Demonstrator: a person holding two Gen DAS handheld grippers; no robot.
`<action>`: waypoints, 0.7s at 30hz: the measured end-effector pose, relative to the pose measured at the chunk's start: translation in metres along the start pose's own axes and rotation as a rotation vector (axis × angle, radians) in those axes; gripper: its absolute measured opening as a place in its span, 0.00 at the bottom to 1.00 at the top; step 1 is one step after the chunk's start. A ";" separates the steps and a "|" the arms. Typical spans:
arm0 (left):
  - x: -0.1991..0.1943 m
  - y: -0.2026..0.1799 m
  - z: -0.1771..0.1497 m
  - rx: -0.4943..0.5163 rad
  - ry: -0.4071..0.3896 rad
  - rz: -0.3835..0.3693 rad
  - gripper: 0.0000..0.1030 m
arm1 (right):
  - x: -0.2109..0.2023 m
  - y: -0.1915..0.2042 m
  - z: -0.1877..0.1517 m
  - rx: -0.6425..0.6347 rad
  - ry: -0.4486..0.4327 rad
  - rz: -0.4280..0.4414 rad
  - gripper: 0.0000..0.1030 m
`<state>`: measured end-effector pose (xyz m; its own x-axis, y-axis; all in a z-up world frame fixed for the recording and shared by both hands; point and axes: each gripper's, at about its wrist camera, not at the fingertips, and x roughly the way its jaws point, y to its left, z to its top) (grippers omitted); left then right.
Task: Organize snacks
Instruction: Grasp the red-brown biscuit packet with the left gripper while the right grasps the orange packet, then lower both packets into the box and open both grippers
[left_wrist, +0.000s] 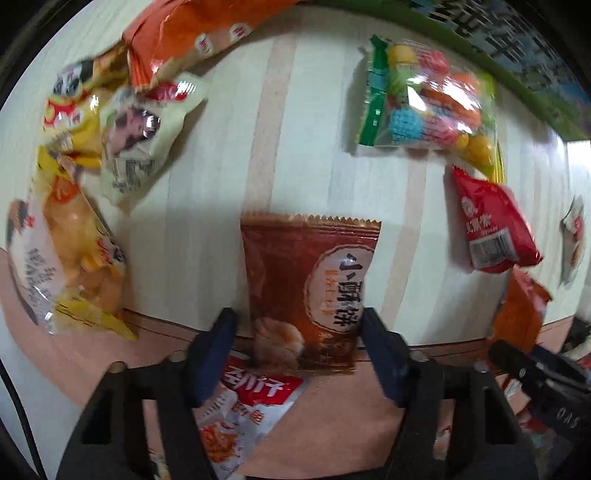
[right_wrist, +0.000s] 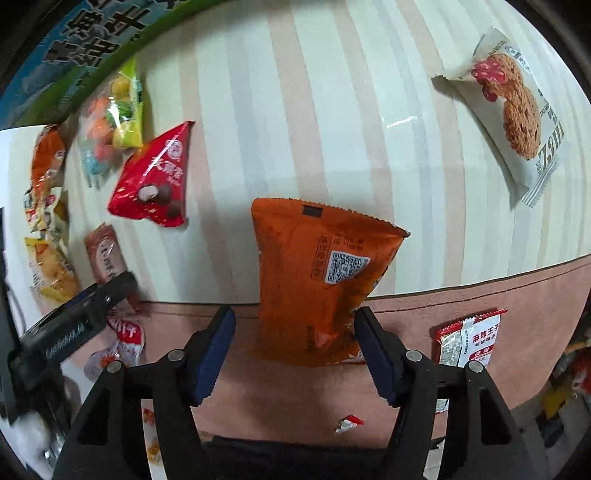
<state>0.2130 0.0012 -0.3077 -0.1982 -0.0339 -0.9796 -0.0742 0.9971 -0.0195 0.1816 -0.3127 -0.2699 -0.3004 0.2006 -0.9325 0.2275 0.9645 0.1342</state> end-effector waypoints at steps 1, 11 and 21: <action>-0.002 -0.001 -0.001 0.011 -0.009 0.008 0.52 | 0.000 -0.003 0.000 0.006 0.003 -0.007 0.68; -0.008 -0.002 -0.026 -0.012 -0.059 0.000 0.50 | 0.006 -0.009 -0.018 -0.015 -0.090 -0.076 0.44; -0.097 0.002 -0.070 0.023 -0.183 -0.121 0.50 | -0.060 -0.012 -0.054 -0.085 -0.160 0.069 0.43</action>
<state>0.1635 0.0015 -0.1988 -0.0088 -0.1430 -0.9897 -0.0638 0.9878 -0.1421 0.1464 -0.3268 -0.1976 -0.1339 0.2430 -0.9607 0.1610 0.9619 0.2208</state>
